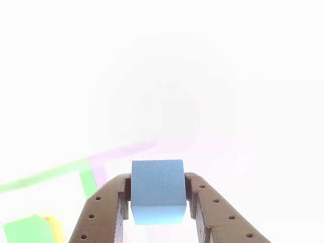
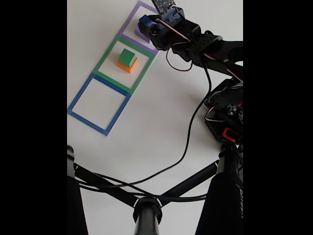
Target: Tower of hanoi
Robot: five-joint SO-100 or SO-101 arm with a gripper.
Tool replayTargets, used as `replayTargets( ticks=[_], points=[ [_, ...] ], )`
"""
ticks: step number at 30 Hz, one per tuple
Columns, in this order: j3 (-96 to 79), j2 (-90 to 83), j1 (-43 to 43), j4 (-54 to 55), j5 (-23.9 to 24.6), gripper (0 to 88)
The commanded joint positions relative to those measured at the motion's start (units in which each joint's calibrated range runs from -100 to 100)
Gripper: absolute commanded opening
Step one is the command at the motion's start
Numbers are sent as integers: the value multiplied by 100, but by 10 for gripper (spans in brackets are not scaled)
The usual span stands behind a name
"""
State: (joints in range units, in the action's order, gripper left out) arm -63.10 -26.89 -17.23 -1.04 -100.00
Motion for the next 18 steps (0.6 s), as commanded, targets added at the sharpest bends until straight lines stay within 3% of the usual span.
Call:
replayTargets(
  ticks=[1, 8, 18],
  points=[
    [1255, -1280, 113, -3005, 0, 3],
    [3928, -1473, 515, -6390, 0, 4],
    [6455, -1183, 1033, -8722, 0, 2]
  ],
)
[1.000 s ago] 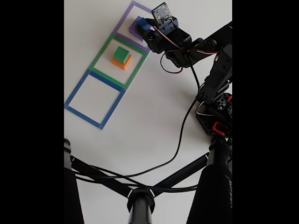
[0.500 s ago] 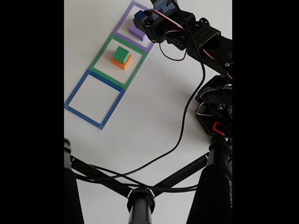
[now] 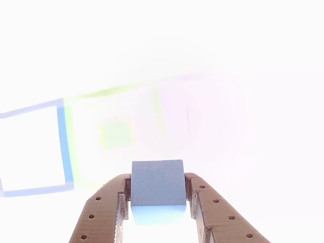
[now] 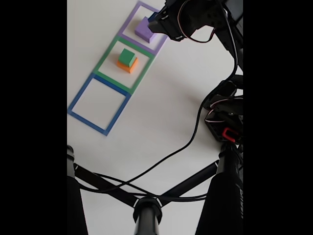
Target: Tower of hanoi
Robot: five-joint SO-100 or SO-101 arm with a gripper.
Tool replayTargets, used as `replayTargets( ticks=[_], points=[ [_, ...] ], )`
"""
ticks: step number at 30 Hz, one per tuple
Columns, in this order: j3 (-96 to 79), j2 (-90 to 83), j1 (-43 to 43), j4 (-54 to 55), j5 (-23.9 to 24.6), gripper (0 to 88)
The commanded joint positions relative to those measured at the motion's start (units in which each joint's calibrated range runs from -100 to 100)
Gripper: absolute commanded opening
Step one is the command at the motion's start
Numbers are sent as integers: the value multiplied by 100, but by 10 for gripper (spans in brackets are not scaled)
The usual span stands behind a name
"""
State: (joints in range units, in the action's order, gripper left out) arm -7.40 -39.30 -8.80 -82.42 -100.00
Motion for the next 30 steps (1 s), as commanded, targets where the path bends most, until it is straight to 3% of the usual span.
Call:
replayTargets(
  ticks=[1, 8, 12, 30],
  points=[
    [1013, 74, 238, -705, 0, 2],
    [1194, 99, 640, -867, 0, 2],
    [558, -31, 707, -430, 0, 2],
    [-5215, -862, 688, 5765, 0, 2]
  ],
)
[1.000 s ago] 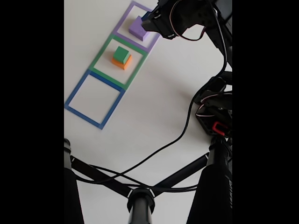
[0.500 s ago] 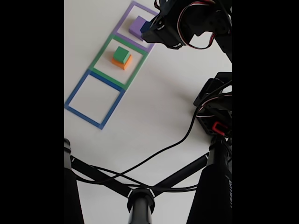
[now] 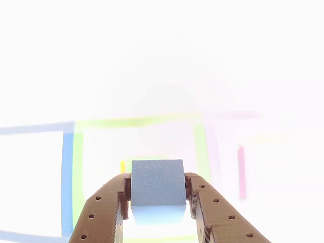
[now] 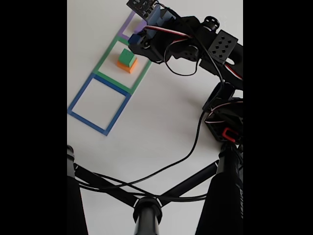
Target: Tower of hanoi
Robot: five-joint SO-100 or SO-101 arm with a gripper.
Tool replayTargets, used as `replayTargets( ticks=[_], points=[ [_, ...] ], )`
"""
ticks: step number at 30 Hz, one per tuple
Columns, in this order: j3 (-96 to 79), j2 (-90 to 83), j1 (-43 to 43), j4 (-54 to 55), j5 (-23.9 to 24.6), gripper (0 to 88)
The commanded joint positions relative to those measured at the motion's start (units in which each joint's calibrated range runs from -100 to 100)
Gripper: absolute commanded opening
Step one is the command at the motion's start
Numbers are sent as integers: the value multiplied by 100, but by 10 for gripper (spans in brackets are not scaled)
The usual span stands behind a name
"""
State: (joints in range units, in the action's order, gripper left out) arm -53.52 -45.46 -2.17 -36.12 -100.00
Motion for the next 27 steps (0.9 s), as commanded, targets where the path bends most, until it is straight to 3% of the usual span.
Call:
replayTargets(
  ticks=[1, 11, 27],
  points=[
    [-811, -222, 44, 1433, 0, 2],
    [-2011, 481, 227, 3814, 0, 2],
    [-2320, 1571, 227, 5385, 0, 2]
  ],
)
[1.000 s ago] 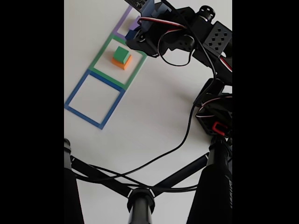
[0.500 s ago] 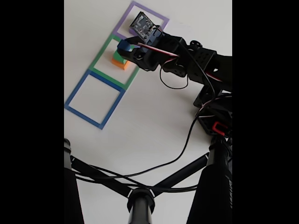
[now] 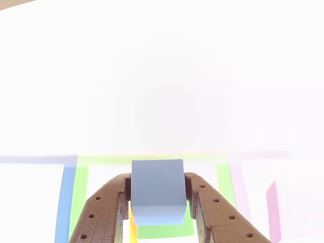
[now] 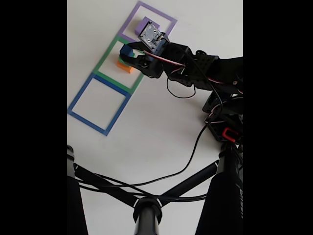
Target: Tower of hanoi
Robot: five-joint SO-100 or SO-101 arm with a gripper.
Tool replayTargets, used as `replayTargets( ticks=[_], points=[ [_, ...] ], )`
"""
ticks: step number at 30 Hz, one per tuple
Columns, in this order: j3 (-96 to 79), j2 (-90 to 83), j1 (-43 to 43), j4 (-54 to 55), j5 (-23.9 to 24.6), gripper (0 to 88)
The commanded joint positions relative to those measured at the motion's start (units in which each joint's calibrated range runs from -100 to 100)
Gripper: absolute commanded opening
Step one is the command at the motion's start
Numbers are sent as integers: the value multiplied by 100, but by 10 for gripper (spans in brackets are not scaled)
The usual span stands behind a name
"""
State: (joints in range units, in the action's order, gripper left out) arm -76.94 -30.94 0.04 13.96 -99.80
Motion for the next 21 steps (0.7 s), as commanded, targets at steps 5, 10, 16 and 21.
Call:
replayTargets(
  ticks=[5, 10, 16, 21],
  points=[
    [12, 409, -52, 644, -20, 2],
    [3, 660, -71, 903, -20, 2],
    [3, 894, -100, 1130, -20, 2],
    [3, 1055, -100, 1300, -20, 9]
  ],
)
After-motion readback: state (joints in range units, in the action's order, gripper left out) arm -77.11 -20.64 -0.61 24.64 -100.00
